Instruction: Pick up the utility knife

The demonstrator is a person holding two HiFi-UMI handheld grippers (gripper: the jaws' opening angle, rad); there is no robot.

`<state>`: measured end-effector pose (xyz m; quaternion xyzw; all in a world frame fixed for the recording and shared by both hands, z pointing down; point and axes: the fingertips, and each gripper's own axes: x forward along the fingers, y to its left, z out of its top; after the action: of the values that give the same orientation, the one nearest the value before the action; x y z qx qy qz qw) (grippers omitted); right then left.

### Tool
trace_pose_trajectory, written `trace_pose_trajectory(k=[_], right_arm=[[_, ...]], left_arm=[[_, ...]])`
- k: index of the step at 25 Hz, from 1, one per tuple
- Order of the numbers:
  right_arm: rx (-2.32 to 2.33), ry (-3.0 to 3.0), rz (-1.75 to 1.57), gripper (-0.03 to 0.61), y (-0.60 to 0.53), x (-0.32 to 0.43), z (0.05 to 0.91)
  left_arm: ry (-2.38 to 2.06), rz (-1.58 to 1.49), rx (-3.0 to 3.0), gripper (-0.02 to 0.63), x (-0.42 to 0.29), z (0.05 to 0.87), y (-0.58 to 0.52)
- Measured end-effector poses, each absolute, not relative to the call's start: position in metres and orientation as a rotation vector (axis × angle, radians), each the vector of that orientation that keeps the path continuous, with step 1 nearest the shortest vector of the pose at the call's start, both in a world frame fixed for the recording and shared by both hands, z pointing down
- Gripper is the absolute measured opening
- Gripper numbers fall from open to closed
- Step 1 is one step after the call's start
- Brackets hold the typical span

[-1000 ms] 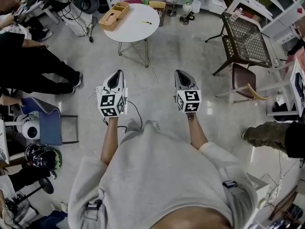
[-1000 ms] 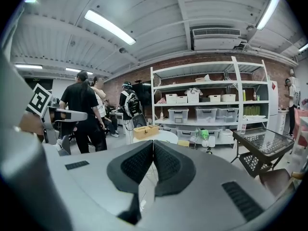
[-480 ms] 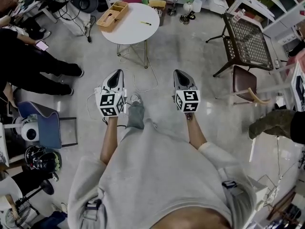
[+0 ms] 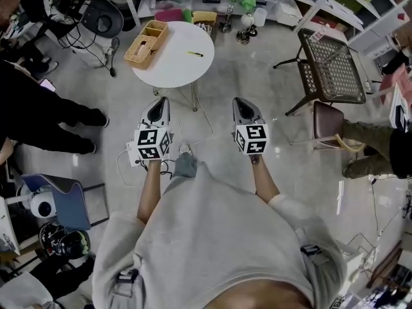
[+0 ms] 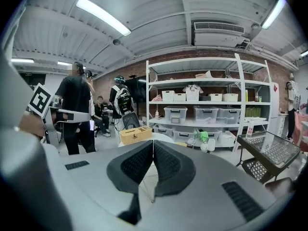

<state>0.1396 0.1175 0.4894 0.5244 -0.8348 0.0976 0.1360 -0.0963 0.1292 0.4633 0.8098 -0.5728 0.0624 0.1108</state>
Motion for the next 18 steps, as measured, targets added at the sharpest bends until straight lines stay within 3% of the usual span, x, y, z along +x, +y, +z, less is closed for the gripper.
trace_pose_trajectory(k=[18], right_arm=[[1.654, -2.296, 0.284, 0.031, -0.026, 0.083, 0.492]], left_arm=[[-1.498, 0.182, 2.493, 0.021, -0.149, 0.468, -0.053]])
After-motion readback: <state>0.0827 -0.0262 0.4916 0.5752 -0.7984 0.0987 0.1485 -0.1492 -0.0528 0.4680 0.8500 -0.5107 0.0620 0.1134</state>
